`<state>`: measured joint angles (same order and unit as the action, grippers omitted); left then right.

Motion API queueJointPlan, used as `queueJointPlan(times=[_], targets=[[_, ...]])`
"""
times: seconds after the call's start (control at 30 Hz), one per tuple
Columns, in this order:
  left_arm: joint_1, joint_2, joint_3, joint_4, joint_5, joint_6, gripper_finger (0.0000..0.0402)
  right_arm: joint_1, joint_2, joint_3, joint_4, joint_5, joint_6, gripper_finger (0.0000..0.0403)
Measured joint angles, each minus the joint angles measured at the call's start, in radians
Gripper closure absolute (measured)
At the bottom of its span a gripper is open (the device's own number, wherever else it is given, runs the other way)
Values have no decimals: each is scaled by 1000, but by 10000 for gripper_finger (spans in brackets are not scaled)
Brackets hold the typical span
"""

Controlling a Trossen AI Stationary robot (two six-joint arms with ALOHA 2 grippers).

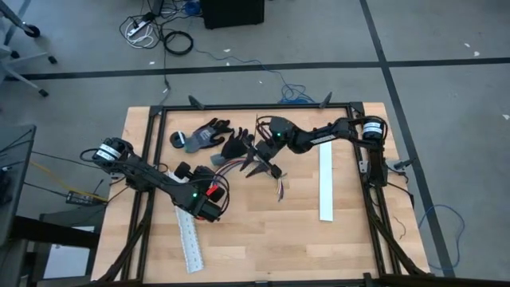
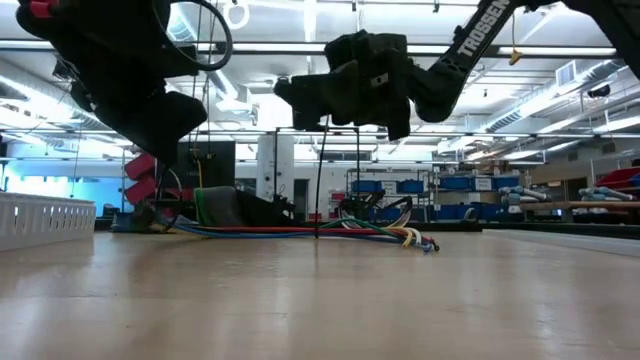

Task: Ziptie cables
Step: Wrap the cables together using the black zip

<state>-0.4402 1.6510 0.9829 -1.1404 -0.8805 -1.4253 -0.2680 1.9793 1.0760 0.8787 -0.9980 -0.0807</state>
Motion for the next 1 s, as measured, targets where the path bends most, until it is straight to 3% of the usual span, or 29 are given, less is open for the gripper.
queueJointPlan(times=[0.13,0.27,0.43,0.77,1.0], targets=[[5,13,0,52,4,8,401,41,0,2,-24,-30,50,203],[4,30,0,147,35,68,401,96,0,2,-55,14,35,179],[-3,59,20,153,28,88,401,97,0,2,-67,88,-42,193],[-2,83,29,143,-22,197,401,-46,1,2,-64,98,-29,225],[14,83,29,146,-24,194,401,-36,188,153,-71,108,-7,225]])
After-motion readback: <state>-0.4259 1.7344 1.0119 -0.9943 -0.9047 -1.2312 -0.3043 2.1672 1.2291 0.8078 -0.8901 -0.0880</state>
